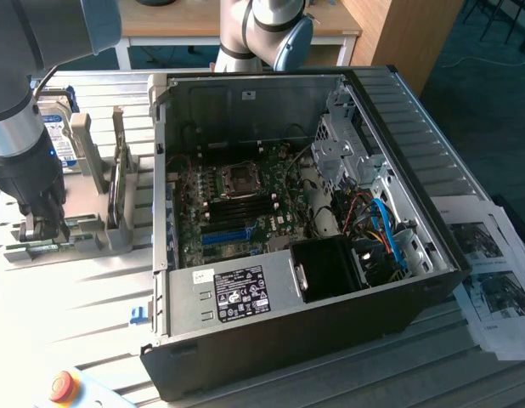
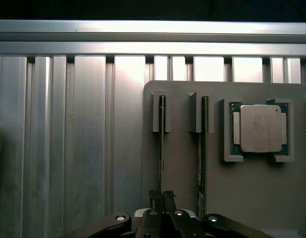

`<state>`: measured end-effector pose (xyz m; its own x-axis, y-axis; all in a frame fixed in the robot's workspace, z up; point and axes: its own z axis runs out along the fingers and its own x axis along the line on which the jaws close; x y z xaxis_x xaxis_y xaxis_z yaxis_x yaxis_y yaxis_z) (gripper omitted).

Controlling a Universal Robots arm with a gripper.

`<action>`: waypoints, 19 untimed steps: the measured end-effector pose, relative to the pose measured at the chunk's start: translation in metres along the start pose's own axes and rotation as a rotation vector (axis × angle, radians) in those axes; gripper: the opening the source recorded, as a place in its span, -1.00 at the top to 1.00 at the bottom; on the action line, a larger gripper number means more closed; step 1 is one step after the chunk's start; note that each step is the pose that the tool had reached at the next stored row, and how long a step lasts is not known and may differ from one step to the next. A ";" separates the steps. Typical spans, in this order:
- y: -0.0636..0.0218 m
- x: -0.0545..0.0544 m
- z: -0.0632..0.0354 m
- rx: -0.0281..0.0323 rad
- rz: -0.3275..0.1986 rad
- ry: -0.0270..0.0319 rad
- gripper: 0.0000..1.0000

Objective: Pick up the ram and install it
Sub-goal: 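Pick up the ram and move it above insertion slot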

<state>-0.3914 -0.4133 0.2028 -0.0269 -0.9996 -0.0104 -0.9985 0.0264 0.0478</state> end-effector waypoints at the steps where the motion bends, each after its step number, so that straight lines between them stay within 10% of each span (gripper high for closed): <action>1: 0.0000 0.000 -0.0005 -0.0002 0.000 0.0001 0.77; 19: 0.0016 0.000 -0.0336 -0.0001 0.000 0.0001 0.77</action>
<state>-0.3915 -0.4133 0.2365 -0.0270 -0.9996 -0.0103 -0.9985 0.0264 0.0479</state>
